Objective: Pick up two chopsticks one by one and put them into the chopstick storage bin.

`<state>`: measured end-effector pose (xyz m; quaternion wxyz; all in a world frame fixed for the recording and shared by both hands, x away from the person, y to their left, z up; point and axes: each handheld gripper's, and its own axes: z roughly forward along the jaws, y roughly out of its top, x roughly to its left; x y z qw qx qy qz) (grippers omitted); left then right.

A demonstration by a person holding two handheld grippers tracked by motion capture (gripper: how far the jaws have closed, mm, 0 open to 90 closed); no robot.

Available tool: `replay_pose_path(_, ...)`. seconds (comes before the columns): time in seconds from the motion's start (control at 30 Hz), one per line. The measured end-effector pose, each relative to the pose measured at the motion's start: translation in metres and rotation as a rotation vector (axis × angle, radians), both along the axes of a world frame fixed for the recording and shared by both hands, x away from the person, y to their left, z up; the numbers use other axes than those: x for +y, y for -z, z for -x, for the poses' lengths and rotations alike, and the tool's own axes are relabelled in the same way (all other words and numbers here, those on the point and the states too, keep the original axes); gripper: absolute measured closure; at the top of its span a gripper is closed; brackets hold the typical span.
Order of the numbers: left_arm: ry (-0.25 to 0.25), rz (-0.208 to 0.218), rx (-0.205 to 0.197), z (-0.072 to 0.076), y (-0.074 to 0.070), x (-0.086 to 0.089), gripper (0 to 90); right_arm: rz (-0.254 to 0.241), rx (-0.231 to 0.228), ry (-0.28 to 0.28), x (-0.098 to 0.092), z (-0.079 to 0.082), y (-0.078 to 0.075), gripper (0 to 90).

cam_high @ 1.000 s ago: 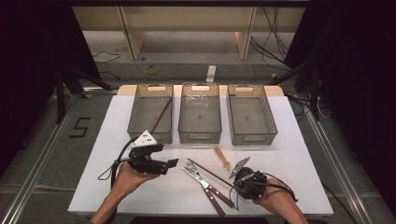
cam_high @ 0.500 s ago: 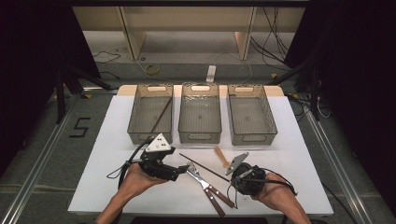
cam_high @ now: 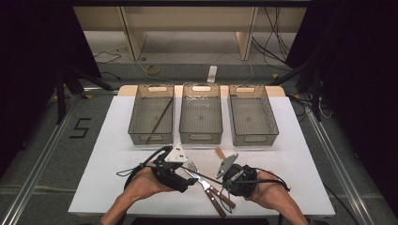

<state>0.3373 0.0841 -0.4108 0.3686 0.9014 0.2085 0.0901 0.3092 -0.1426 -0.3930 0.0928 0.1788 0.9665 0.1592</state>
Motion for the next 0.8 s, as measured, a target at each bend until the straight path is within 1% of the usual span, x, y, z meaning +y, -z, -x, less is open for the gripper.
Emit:
replay_pose_path(0.03, 0.012, -0.016, -0.002, 0.0, 0.001, -0.001, 20.3, 0.005, 0.0, -0.01, 0.0, 0.0, 0.0, 86.0)
replay_pose_path(0.1, 0.017, -0.041, -0.006, 0.001, 0.003, -0.004, 20.9, 0.007, 0.0, -0.018, 0.002, 0.001, 0.0, 86.0)
replay_pose_path(0.17, 0.026, -0.051, 0.005, 0.001, 0.004, -0.005, 22.0, 0.016, 0.008, -0.038, 0.003, 0.002, 0.0, 86.0)
replay_pose_path(0.2, 0.029, -0.06, 0.006, 0.001, 0.005, -0.005, 22.7, 0.012, 0.003, -0.049, 0.004, 0.003, 0.0, 86.0)
replay_pose_path(0.23, 0.036, -0.074, 0.009, 0.001, 0.006, -0.005, 23.8, 0.01, 0.003, -0.046, 0.005, 0.004, -0.001, 86.0)
replay_pose_path(0.27, 0.042, -0.086, 0.007, 0.001, 0.007, -0.006, 24.9, 0.015, 0.001, -0.061, 0.005, 0.004, -0.001, 85.9)
replay_pose_path(0.3, 0.043, -0.094, 0.004, 0.002, 0.007, -0.006, 26.6, 0.012, 0.0, -0.063, 0.006, 0.005, -0.002, 86.0)
replay_pose_path(0.37, 0.058, -0.115, 0.006, 0.003, 0.008, -0.007, 31.2, 0.01, 0.005, -0.063, 0.008, 0.007, -0.003, 86.0)
replay_pose_path(0.43, 0.067, -0.132, 0.008, 0.003, 0.009, -0.007, 35.6, 0.006, 0.001, -0.079, 0.009, 0.008, -0.004, 86.0)
replay_pose_path(0.53, 0.078, -0.14, 0.021, 0.003, 0.011, -0.008, 41.4, 0.003, -0.002, -0.1, 0.01, 0.008, -0.003, 85.9)
replay_pose_path(0.6, 0.089, -0.149, 0.034, 0.004, 0.011, -0.008, 46.1, 0.01, 0.005, -0.1, 0.01, 0.009, -0.003, 85.9)
replay_pose_path(0.67, 0.099, -0.159, 0.031, 0.005, 0.011, -0.009, 50.5, 0.01, 0.004, -0.112, 0.01, 0.008, -0.002, 85.9)
replay_pose_path(0.7, 0.102, -0.158, 0.033, 0.005, 0.011, -0.009, 53.2, 0.006, 0.004, -0.104, 0.011, 0.009, -0.001, 85.9)
replay_pose_path(0.8, 0.122, -0.169, 0.039, 0.006, 0.011, -0.009, 60.7, 0.013, 0.003, -0.122, 0.011, 0.009, 0.0, 85.9)
